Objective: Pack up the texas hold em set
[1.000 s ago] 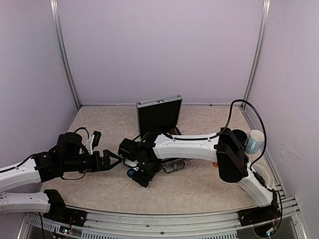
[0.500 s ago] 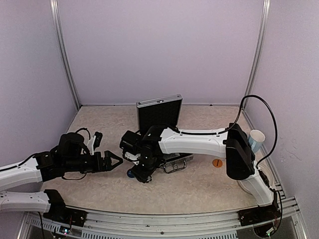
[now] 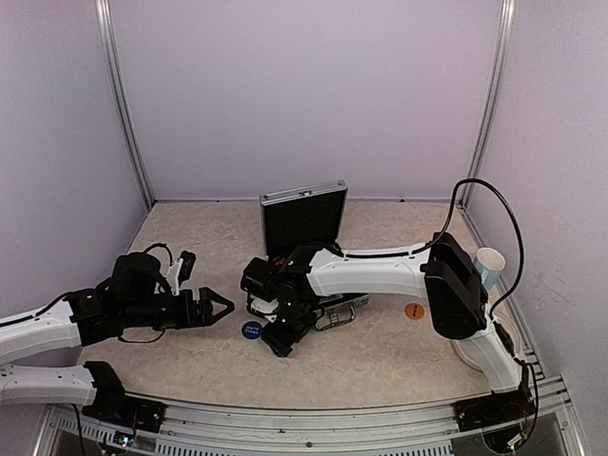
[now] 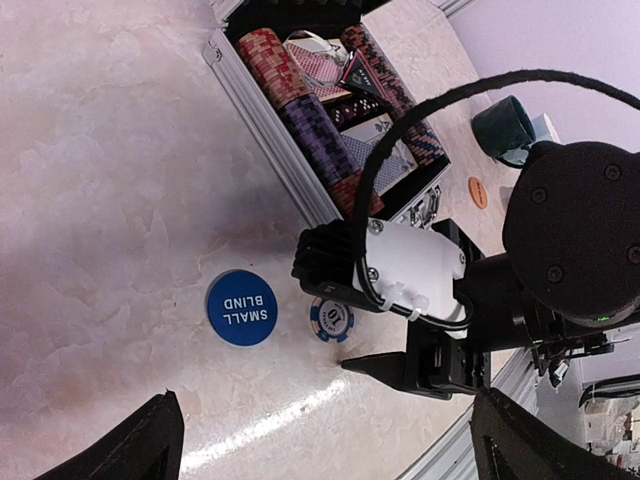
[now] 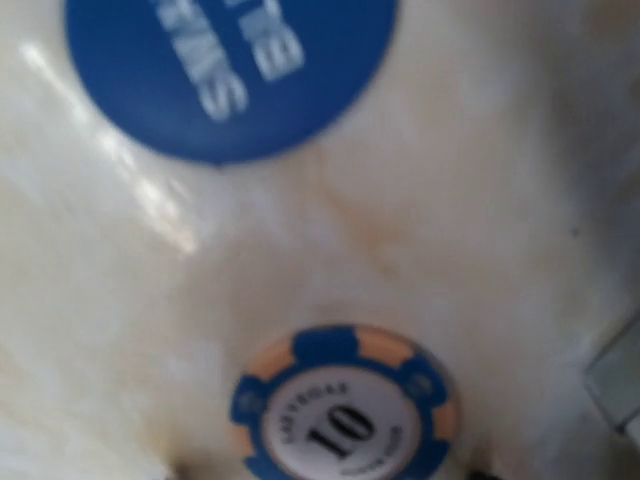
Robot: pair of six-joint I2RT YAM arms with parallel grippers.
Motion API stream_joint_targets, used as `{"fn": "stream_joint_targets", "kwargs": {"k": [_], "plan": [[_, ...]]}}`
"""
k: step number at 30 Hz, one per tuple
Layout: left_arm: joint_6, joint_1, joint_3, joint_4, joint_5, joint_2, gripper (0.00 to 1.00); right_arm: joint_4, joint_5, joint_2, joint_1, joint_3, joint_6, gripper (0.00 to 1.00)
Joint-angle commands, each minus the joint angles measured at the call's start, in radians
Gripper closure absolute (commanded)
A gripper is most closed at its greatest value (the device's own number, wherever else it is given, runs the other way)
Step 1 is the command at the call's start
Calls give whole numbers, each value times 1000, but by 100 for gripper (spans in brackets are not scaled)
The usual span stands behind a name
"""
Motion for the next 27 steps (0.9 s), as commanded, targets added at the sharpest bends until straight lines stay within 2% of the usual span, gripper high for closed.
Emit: {"fn": "stream_joint_targets", "kwargs": {"k": [1, 10, 16, 27], "plan": [[16, 11, 28, 15, 11, 0, 1, 19, -48, 7, -17, -27, 8, 37], [18, 15, 29, 13, 14, 0, 1, -38, -86, 89, -20, 71, -24, 37], [20, 18, 28, 13, 14, 0, 1, -113, -60, 135, -18, 150, -27, 38], [26, 25, 27, 19, 24, 7, 1, -178, -19, 178, 8, 164, -37, 39]]}}
